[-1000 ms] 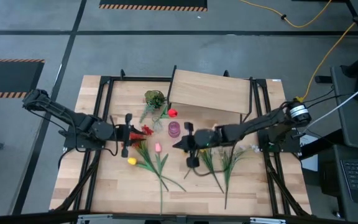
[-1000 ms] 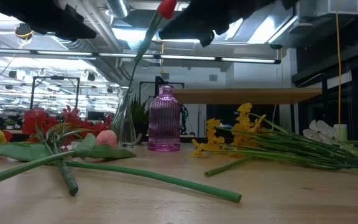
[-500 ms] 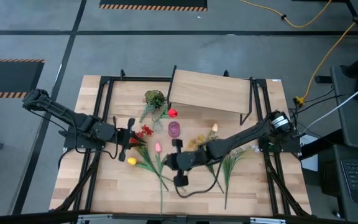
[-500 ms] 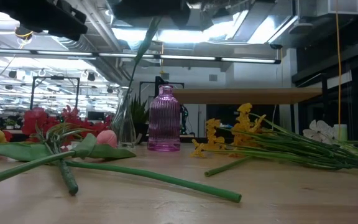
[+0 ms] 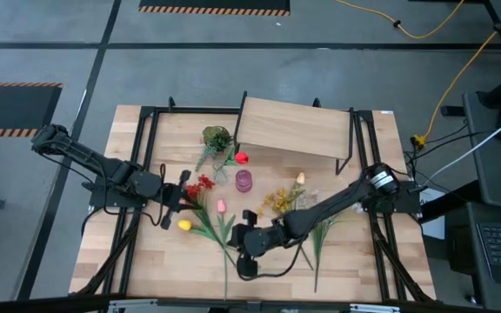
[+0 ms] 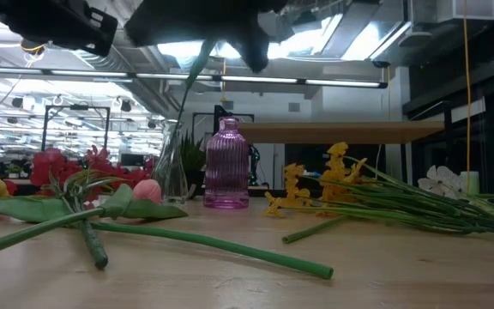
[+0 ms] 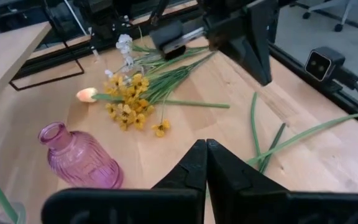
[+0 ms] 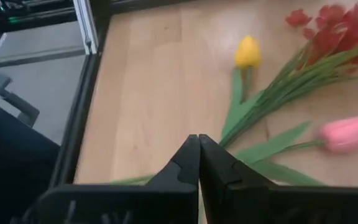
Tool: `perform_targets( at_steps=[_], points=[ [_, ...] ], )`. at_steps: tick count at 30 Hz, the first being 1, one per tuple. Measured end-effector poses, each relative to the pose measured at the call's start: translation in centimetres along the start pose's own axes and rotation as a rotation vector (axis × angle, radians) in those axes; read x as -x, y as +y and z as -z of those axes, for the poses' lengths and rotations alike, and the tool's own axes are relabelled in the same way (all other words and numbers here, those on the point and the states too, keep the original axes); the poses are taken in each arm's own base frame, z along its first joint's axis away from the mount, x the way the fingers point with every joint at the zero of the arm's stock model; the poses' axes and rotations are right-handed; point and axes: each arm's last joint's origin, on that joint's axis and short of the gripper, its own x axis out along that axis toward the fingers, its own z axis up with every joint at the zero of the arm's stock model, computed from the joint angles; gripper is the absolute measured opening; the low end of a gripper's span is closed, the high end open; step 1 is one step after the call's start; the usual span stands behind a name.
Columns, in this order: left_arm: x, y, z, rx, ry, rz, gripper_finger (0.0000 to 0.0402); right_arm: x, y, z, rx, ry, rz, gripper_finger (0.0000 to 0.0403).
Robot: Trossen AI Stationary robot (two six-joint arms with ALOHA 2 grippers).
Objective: Pick and place flowers into a vace then onto a shelf
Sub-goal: Put the red flowers into the transparent vase
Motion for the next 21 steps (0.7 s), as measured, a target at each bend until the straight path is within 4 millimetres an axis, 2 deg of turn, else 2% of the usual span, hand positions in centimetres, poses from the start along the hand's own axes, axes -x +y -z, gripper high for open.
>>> perform_targets(
  at_steps=[8,15,21],
  points=[
    [0.0,0.0,0.5,-0.008,0.053,0.004,0.0002,-2.5,-0.4,2.0,0.002,0.037,0.027,0.0003],
    [0.0,-0.1,0.6,-0.009,0.058,0.004,0.0003,-3.8,-0.7,2.8,-0.095,0.04,0.009,0.0004],
    [0.0,-0.1,0.6,-0.008,0.06,0.004,0.0003,-4.6,-0.8,3.1,-0.164,0.019,-0.002,0.0042]
  ],
)
